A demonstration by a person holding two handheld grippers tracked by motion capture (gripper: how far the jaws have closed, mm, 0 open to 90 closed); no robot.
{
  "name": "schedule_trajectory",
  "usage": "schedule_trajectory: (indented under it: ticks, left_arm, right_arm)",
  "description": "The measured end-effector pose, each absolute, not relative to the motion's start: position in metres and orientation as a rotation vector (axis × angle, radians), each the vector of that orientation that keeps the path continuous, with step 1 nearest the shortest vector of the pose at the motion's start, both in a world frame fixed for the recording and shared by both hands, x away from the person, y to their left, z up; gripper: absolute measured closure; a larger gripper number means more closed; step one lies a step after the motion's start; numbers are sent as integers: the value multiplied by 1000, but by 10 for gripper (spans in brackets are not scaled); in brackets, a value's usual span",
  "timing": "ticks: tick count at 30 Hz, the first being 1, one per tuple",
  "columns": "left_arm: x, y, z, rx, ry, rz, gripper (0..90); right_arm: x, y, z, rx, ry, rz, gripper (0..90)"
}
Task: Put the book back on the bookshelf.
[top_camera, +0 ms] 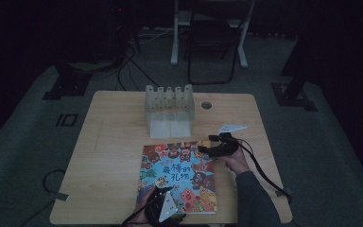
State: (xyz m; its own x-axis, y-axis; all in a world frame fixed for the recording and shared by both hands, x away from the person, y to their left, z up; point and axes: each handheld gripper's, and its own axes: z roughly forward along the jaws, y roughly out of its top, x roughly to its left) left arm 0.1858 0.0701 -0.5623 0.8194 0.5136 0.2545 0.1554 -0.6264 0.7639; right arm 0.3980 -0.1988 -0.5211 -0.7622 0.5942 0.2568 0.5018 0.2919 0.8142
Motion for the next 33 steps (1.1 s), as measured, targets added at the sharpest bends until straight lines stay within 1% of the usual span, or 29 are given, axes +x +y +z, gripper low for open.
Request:
schedule_trajectory:
  ticks: [6, 11, 13, 15, 17, 21, 27, 33]
  left_arm:
    - [184, 72, -560, 2200, 478, 584, 74]
    - [181, 72, -558, 2194, 459, 613, 85]
    - [180, 72, -557, 2187, 454, 622, 88]
    - [179, 73, -556, 2183, 446, 621, 113]
    - [179, 74, -554, 2174, 443, 623, 114]
    - [178, 75, -552, 2162, 440, 625, 117]
    - [177, 75, -550, 2147, 438, 624, 121]
    - [176, 75, -550, 2148, 435, 632, 122]
  right_arm:
    - [398, -199, -522, 1038, 2452, 1478, 161]
    - [398, -199, -524, 1038, 2447, 1461, 161]
    - [397, -199, -524, 1051, 2444, 1427, 174]
    - [397, -199, -524, 1058, 2447, 1398, 175]
    - [395, -199, -523, 1060, 2441, 1397, 179]
    - [391, -199, -520, 1074, 2436, 1410, 217]
    - [385, -200, -517, 1117, 2448, 1408, 236]
    - [381, -201, -523, 1159, 2483, 1488, 264]
